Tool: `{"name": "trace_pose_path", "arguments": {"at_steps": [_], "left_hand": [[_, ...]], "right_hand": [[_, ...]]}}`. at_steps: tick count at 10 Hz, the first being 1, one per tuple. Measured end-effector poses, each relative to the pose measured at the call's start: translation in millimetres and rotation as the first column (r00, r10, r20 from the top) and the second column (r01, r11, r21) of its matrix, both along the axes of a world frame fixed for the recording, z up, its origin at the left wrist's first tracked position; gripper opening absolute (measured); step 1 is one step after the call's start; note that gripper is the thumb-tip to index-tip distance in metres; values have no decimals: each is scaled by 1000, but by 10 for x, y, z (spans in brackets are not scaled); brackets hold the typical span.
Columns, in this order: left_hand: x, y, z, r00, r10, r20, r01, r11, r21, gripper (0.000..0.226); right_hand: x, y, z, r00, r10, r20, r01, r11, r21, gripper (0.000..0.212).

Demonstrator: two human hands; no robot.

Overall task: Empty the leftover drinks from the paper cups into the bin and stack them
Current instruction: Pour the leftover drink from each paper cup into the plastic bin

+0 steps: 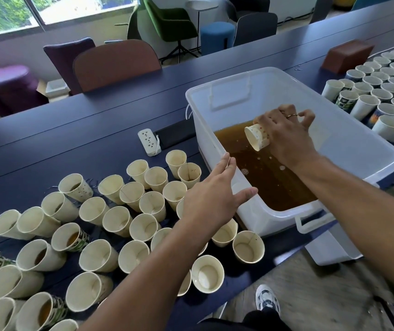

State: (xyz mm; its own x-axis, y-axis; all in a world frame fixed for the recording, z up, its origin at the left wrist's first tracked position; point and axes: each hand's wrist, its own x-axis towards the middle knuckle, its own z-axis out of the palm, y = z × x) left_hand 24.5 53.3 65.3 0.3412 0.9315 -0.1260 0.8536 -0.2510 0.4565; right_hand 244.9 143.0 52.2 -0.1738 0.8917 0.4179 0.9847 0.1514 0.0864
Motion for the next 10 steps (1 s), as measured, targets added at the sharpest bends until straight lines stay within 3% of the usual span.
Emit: {"name": "trace_pose_path", "arguments": {"at_steps": [5,7,10], "left_hand": [[-1,1,-3,1000,-1,-12,1,1000,-3,87],[-4,16,-22,1000,5,-1,-5,1000,-7,87],[-36,-20,-75,994,3,112,-5,1000,18,84]], "right_hand": [[16,31,-35,996,-86,10,86,995,-50,53],[8,29,-82,989,-149,-4,146,970,-196,44],[-139,-42,243,861,-262,-436,157,952,-263,63]]}}
